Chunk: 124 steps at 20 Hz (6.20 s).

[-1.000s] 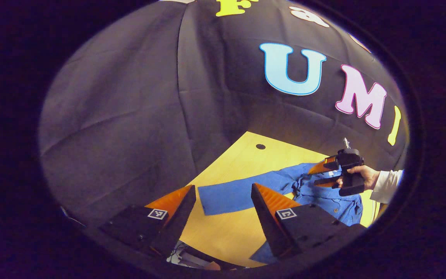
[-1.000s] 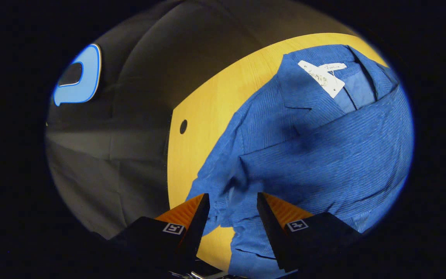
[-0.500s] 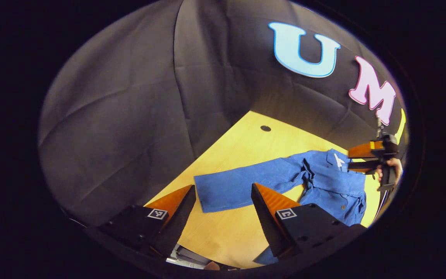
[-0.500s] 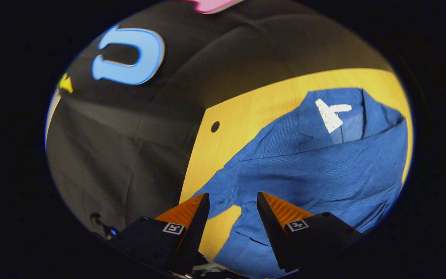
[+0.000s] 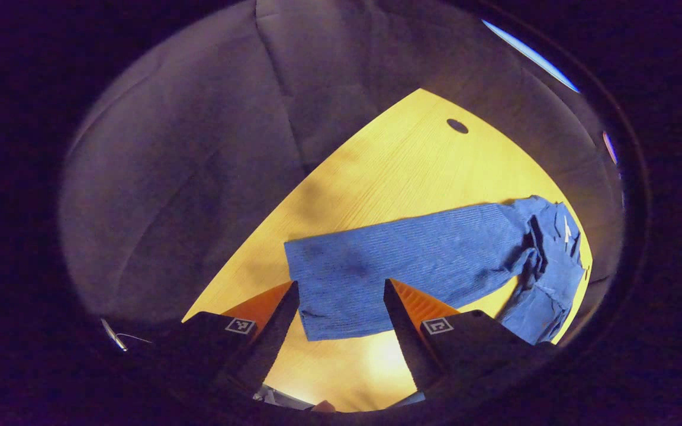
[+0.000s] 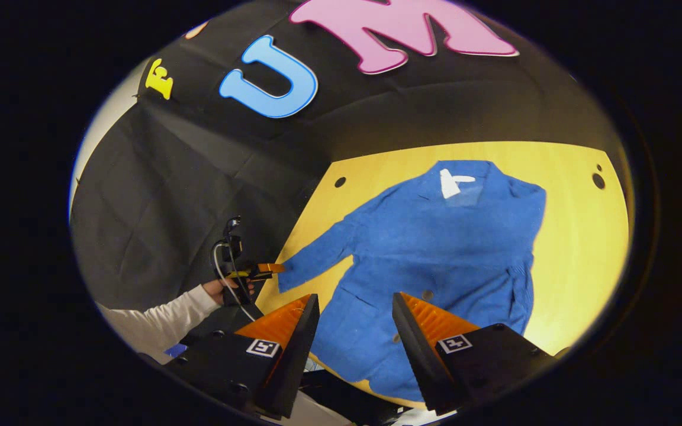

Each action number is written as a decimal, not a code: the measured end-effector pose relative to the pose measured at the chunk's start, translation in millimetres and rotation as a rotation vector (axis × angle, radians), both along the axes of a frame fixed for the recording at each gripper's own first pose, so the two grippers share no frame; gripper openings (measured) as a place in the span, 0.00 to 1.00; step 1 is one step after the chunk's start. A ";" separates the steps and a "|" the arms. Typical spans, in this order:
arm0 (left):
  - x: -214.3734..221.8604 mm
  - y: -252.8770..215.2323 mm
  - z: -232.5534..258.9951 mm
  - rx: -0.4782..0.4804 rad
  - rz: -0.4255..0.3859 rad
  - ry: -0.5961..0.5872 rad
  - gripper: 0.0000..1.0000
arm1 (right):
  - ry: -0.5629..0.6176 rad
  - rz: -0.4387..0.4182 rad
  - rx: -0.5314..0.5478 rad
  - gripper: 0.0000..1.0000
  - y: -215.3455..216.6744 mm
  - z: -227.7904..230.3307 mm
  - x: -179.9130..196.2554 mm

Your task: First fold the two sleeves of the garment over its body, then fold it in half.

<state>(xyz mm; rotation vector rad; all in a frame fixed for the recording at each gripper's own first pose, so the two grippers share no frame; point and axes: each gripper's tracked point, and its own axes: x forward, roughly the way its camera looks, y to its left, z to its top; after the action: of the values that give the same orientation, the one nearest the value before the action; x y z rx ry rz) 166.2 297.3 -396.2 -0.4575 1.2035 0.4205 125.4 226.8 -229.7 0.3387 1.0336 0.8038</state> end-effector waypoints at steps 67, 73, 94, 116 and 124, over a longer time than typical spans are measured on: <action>227.2 -621.0 118.6 -0.133 -1.007 -0.066 0.81 | 0.145 -0.440 -0.002 0.86 -258.6 -78.6 -83.4; 175.9 -537.7 158.6 -0.055 -1.042 -0.146 0.83 | 0.146 -0.340 -0.102 0.87 -226.3 -101.5 -73.9; -113.3 -262.4 -20.7 -0.102 -0.663 0.385 0.83 | 0.467 -0.168 -0.589 0.99 -227.0 -219.6 -135.7; -120.7 -284.8 -34.9 -0.155 -0.675 0.404 0.23 | 0.485 -0.105 -0.715 0.10 -221.7 -256.4 -158.5; -108.2 -284.1 -8.7 -0.182 -0.690 0.283 0.00 | 0.425 -0.173 -0.617 0.05 -212.6 -228.6 -134.4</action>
<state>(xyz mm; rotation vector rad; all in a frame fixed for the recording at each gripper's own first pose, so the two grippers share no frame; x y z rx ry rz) 58.1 13.2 -404.9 -0.1137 1.5914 -0.2284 -9.0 14.3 -458.4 0.0623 1.5660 0.2284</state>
